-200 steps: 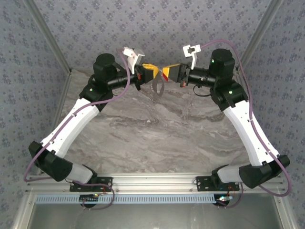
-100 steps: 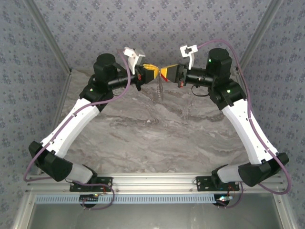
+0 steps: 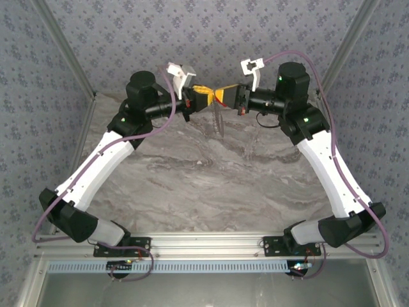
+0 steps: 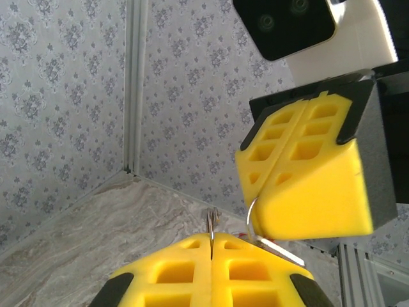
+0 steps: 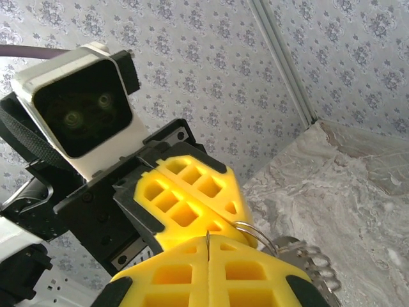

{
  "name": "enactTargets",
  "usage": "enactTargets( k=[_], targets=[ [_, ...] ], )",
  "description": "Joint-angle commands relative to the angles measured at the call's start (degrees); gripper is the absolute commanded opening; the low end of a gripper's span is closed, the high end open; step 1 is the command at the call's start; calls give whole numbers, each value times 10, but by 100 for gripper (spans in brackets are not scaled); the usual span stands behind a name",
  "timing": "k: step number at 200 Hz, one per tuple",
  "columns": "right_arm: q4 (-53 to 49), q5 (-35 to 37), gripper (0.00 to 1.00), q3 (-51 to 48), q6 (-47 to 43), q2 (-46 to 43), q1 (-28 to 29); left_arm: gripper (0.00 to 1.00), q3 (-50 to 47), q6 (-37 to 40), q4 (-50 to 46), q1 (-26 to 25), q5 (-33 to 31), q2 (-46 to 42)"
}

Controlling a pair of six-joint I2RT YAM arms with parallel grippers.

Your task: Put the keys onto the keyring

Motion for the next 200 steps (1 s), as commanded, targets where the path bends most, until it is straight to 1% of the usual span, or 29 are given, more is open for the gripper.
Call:
enactTargets(
  k=[1, 138, 200],
  targets=[
    [-1, 1, 0, 23, -9, -1, 3, 0, 23, 6, 9, -3, 12, 4],
    [-46, 27, 0, 15, -40, 11, 2, 0, 27, 9, 13, -3, 15, 1],
    [-13, 18, 0, -16, -5, 1, -33, 0, 25, 9, 16, -3, 20, -4]
  ],
)
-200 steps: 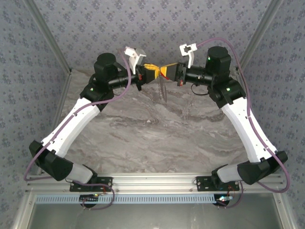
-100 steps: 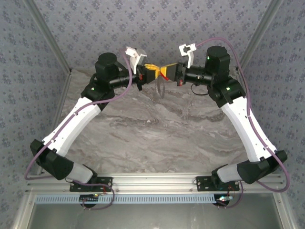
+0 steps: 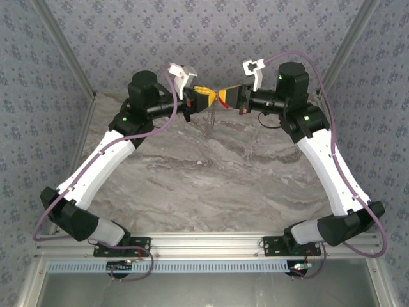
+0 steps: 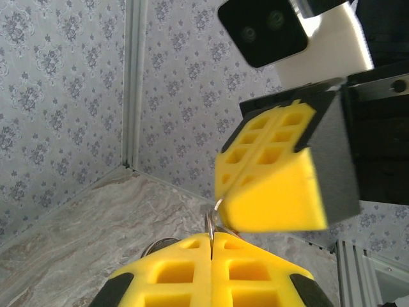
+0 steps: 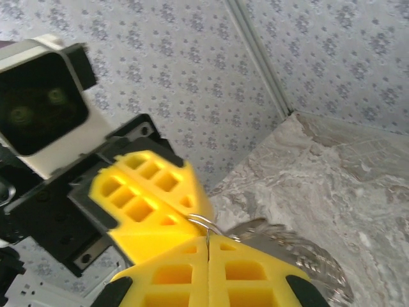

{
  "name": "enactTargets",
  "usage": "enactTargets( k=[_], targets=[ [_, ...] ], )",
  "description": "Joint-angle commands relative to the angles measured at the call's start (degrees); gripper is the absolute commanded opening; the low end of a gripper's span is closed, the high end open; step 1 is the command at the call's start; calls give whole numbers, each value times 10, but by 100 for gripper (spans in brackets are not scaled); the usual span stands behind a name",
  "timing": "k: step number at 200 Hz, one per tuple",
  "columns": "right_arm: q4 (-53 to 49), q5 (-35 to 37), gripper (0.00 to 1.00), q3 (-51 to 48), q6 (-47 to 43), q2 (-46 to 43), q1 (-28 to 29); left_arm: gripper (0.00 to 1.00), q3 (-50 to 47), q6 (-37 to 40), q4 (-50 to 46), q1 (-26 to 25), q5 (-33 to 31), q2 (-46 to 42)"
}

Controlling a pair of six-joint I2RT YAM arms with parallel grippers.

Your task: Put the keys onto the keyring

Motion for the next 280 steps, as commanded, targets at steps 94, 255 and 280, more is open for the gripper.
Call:
enactTargets(
  k=[94, 255, 280],
  targets=[
    [45, -34, 0, 6, 27, -18, -7, 0, 22, 7, 24, -3, 17, -8],
    [-7, -11, 0, 30, -14, -8, 9, 0, 25, 13, 22, -4, 13, -6],
    [-23, -3, 0, 29, -25, -19, -6, 0, 27, 20, 15, -3, 13, -7]
  ],
)
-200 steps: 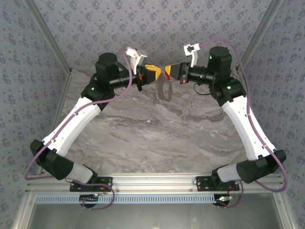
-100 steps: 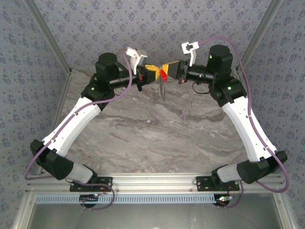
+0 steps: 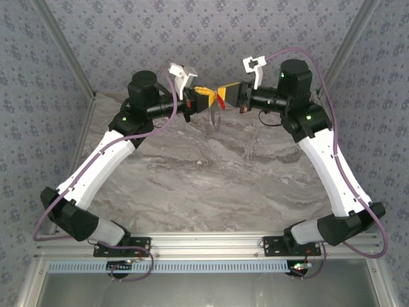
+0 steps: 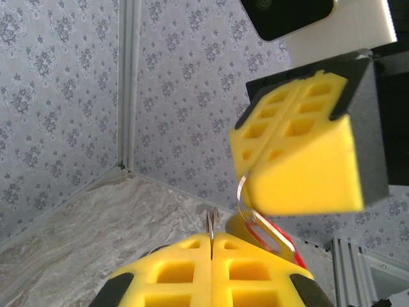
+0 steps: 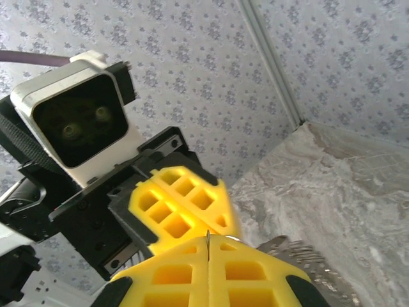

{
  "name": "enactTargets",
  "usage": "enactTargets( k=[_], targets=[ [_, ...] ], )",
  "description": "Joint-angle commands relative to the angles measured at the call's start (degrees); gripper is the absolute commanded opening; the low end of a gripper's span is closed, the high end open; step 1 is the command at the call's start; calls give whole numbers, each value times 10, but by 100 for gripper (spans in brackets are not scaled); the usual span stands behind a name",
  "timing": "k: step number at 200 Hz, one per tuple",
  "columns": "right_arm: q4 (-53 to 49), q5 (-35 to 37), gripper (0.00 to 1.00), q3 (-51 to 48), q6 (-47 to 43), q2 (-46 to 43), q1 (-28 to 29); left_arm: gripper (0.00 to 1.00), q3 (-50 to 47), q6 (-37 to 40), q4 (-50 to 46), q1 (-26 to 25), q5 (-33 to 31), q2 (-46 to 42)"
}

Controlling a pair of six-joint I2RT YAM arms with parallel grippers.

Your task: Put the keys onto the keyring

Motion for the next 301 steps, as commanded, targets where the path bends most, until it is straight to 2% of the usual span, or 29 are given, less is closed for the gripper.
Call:
enactTargets(
  k=[1, 70, 199, 301],
  targets=[
    [-21, 9, 0, -1, -22, -21, -12, 0, 26, 18, 15, -3, 3, -6],
    [-124, 72, 0, 33, -110, -21, -14, 0, 34, 35, -3, -3, 3, -3],
    [-142, 88, 0, 97, -138, 24, 35, 0, 48, 41, -12, -3, 8, 9],
    [-133, 91, 0, 100, -138, 25, 34, 0, 43, 38, -14, -3, 8, 9]
  ],
)
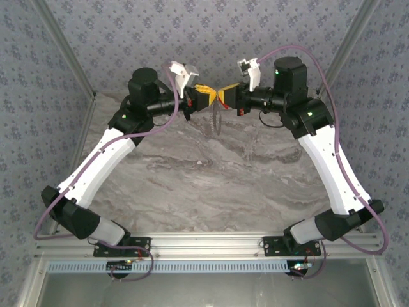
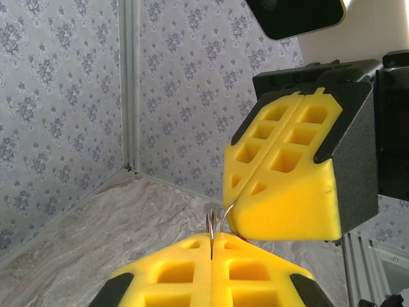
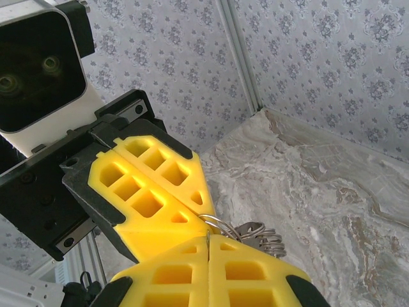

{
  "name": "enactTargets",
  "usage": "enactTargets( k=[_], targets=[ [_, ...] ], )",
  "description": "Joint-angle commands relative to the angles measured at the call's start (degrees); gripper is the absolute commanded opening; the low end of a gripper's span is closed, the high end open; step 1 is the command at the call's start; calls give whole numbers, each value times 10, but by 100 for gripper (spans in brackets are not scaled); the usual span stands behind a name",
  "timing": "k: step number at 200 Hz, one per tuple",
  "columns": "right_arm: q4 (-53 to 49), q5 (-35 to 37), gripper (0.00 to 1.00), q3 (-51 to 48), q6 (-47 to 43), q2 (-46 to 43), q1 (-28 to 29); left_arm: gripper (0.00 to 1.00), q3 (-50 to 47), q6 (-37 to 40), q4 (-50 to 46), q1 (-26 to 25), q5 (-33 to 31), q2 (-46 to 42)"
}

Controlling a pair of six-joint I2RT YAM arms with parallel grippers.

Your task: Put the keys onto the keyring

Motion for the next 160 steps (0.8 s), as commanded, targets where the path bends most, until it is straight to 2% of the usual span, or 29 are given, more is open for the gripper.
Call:
enactTargets(
  k=[1, 74, 160],
  targets=[
    [3, 6, 0, 21, -11, -2, 2, 0, 17, 7, 11, -3, 8, -3],
    [6, 21, 0, 8, -11, -16, 1, 0, 15, 7, 9, -3, 7, -2],
    [35, 101, 0, -32, -23, -56, -1, 0, 16, 6, 7, -3, 4, -2]
  ],
)
